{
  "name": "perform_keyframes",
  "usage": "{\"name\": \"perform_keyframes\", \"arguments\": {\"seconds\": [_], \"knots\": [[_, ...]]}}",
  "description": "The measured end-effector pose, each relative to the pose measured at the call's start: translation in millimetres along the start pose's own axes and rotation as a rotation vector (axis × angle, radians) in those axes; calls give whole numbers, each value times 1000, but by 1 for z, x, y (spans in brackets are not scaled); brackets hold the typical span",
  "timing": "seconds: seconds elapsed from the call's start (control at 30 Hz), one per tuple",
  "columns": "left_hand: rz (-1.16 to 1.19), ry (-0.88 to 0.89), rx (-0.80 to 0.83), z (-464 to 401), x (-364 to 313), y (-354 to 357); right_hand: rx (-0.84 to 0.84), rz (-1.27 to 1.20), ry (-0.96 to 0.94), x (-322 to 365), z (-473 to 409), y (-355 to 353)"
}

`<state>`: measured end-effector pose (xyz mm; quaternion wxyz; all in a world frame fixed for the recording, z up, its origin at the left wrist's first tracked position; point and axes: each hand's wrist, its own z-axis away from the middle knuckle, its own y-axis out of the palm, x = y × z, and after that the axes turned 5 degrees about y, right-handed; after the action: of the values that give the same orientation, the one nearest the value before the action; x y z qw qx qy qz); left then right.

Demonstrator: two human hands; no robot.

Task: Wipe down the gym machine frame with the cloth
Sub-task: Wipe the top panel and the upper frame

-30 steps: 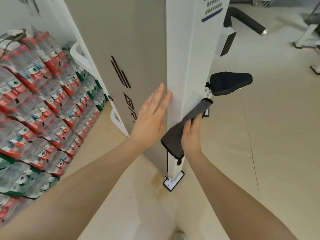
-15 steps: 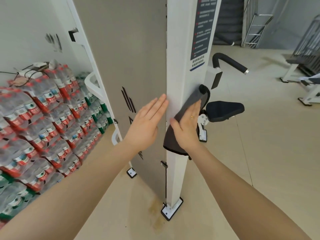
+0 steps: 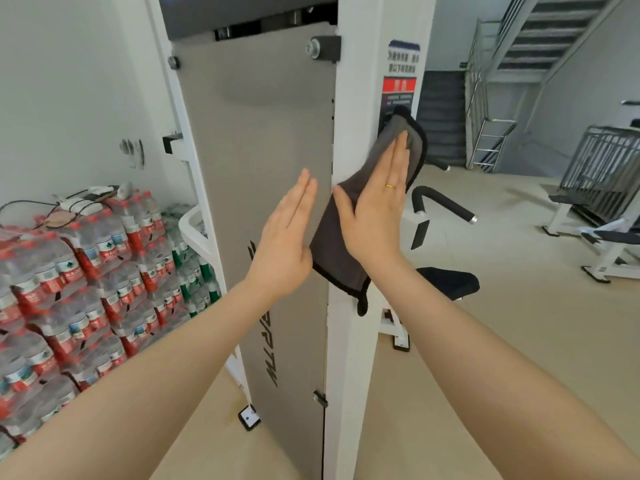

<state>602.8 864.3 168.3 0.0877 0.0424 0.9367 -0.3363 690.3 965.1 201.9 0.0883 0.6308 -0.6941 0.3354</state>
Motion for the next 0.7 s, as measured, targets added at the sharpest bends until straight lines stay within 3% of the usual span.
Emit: {"name": "perform_keyframes", "arguments": {"seconds": [0.33, 0.53, 0.7], "knots": [[-75, 82, -154, -89, -4, -55, -143, -106, -93, 51, -92, -27], [-117, 57, -15, -85, -6, -51, -133, -166, -56, 39, -69, -19], [-91, 80, -4, -83, -4, -58, -155, -147, -18, 46, -67, -18]]}}
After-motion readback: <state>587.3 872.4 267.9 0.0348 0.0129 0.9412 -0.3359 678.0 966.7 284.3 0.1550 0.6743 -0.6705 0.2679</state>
